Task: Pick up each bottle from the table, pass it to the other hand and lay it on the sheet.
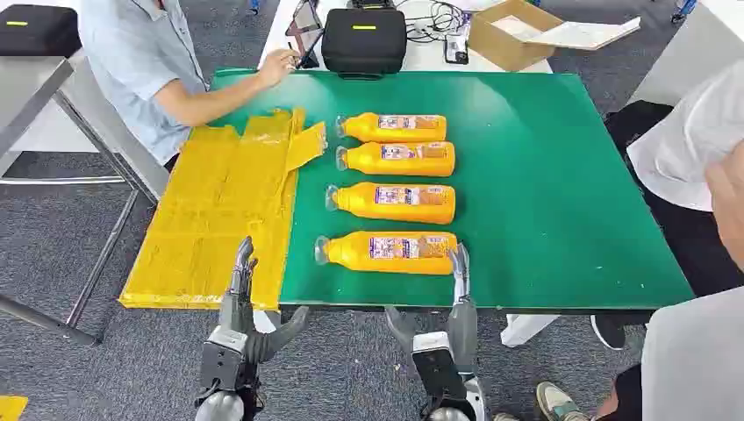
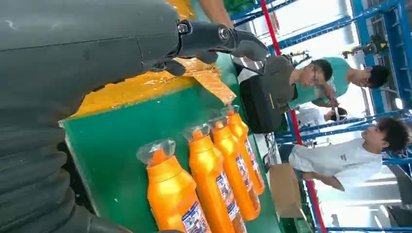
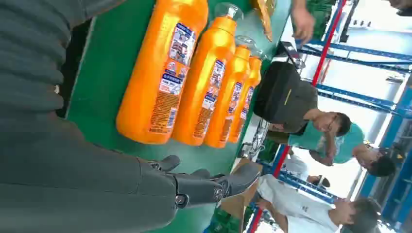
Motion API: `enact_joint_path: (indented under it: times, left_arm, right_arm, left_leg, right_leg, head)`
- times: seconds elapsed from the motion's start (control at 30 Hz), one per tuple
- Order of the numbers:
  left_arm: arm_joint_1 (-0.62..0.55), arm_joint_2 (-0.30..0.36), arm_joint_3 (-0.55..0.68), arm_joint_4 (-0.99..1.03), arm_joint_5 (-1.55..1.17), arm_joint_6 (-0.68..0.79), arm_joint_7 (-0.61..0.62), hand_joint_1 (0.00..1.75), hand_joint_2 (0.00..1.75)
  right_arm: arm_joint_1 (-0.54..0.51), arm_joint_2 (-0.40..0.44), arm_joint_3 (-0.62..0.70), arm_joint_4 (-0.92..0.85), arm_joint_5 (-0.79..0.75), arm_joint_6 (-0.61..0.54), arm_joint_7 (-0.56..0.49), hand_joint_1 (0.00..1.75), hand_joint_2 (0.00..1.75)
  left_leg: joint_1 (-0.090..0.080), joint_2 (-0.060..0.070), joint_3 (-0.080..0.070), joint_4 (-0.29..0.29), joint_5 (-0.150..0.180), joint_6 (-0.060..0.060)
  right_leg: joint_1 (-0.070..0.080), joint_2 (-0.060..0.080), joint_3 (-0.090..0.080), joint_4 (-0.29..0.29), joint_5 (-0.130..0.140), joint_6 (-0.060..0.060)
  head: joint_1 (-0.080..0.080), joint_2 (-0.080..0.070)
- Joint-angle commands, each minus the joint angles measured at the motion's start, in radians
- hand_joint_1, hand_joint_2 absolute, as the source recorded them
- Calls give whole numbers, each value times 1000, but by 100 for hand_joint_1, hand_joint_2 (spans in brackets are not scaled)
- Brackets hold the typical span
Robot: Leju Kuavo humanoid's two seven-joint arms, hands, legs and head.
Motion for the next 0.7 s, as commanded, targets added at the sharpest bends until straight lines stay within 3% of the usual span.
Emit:
enact_joint_path:
  times: [0.03, 0.63, 0.7]
  left_arm:
    - [-2, 18, -16, 12, -3, 2, 8, 0, 175]
    - [-4, 17, -15, 13, -2, 3, 9, 0, 175]
    - [-3, 16, -6, 16, 3, 8, 12, 0, 175]
  right_arm:
    - [0, -22, 5, -4, -8, -8, 0, 0, 175]
    - [1, -24, 3, -6, -9, -9, 0, 0, 175]
    - [-1, -26, 4, -5, -14, -9, 1, 0, 175]
  left_leg:
    - [1, 0, 2, -1, 0, -1]
    - [3, 1, 6, -1, -2, -2]
    - [1, 0, 1, 0, 0, -1]
  right_leg:
    - [1, 0, 2, -1, 0, -1]
    - [3, 0, 7, -3, -1, -4]
    - [1, 0, 1, -1, 0, -1]
  head:
    - [0, 0]
    - [0, 0]
    - [0, 0]
